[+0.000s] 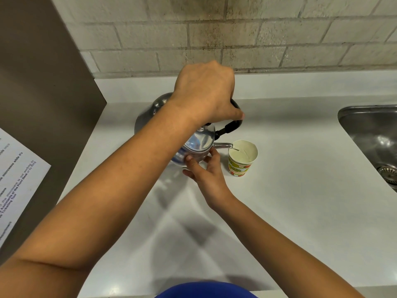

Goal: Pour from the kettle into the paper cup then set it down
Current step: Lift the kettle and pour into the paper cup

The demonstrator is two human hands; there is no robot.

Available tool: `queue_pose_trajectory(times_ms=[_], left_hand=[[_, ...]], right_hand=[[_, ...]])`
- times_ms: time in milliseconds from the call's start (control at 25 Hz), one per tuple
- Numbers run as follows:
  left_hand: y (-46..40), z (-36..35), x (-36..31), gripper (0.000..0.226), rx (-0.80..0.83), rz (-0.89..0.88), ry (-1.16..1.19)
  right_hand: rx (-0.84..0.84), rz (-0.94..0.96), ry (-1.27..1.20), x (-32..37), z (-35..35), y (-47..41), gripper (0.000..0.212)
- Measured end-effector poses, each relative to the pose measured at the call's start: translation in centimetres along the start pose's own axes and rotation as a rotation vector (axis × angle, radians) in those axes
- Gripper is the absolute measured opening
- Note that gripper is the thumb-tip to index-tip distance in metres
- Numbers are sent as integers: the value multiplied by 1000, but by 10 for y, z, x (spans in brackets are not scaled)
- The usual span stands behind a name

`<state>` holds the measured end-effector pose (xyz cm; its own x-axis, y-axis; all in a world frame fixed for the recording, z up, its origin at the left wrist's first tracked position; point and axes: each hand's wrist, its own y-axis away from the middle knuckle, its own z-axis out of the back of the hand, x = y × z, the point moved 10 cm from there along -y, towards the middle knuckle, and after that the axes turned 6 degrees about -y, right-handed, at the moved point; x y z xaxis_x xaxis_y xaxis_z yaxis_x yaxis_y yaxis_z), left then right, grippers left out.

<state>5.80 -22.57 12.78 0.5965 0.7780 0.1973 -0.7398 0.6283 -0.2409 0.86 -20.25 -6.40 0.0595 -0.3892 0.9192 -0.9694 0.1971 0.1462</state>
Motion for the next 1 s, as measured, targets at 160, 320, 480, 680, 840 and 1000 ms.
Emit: queue_pose_trajectory(times_ms=[160,320,480,680,840,1000], left_hand=[[0,-1,-1,49,3,-1,-6],[0,0,-1,49,3,-2,-5],[-1,0,0,49,6,5,-11],[-1,0,-2,48,5,9,-23],[0,0,-2,49,-8,7,-21],[2,-4,7,50,-30,33,27]], right_hand=[[-7,-15,-16,-1,-1,1,62],[-6,-17,-18,0,-1,1,62],[-9,-22,-17,-1,-1,1,63],[-2,-35,-30,-2,-1,1,64],[-12,-46,-21,-5,2,2,64],[-37,-49,26,-8,8,1,66]])
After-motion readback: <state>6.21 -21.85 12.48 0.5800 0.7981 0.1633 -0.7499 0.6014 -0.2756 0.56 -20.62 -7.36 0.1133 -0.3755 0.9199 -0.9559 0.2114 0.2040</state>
